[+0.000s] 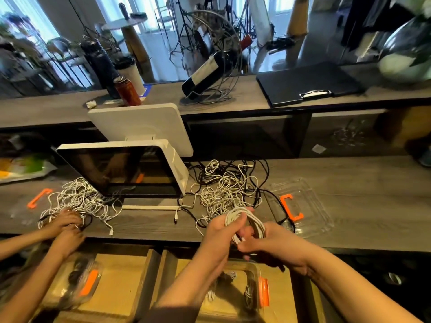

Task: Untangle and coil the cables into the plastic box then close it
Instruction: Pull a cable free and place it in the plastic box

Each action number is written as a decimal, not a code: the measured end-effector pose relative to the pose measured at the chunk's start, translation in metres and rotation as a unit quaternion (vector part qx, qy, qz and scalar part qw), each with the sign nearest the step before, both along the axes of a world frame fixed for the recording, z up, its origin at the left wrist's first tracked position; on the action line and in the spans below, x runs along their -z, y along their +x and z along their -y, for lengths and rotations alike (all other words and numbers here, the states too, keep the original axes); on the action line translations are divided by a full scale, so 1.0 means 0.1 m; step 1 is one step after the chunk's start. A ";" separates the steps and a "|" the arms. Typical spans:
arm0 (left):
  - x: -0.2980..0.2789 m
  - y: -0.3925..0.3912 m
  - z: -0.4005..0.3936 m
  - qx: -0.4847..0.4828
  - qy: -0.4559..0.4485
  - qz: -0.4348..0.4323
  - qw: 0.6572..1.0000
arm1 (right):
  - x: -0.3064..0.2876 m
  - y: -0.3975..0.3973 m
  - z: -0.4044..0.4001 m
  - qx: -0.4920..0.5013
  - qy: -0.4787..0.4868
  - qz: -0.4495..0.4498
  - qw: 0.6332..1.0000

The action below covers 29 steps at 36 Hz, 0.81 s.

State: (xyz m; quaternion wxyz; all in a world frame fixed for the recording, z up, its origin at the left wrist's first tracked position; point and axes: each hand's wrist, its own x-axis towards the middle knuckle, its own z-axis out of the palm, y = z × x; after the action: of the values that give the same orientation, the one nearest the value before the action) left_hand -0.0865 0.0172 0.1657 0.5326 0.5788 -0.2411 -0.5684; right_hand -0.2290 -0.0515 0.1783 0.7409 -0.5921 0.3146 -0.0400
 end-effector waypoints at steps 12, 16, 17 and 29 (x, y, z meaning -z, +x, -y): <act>-0.09 0.31 0.11 0.097 0.003 0.092 0.991 | -0.11 0.09 0.06 -0.003 -0.107 -0.060 0.992; -0.08 0.43 0.09 0.183 0.052 0.052 0.980 | -0.08 0.06 0.04 -0.022 -0.117 -0.084 0.989; -0.06 0.48 0.08 0.209 0.064 0.032 0.975 | -0.08 0.06 0.02 -0.025 -0.115 -0.092 0.989; 0.01 0.49 0.01 0.276 0.114 0.029 0.954 | 0.06 0.05 -0.06 -0.031 -0.133 -0.108 0.985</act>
State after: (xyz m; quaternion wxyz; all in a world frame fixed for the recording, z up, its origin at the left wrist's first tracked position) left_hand -0.0375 0.0167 0.1642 0.2778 0.5631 -0.3405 -0.6999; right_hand -0.2245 -0.0457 0.1728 0.6184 -0.6956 0.3657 0.0060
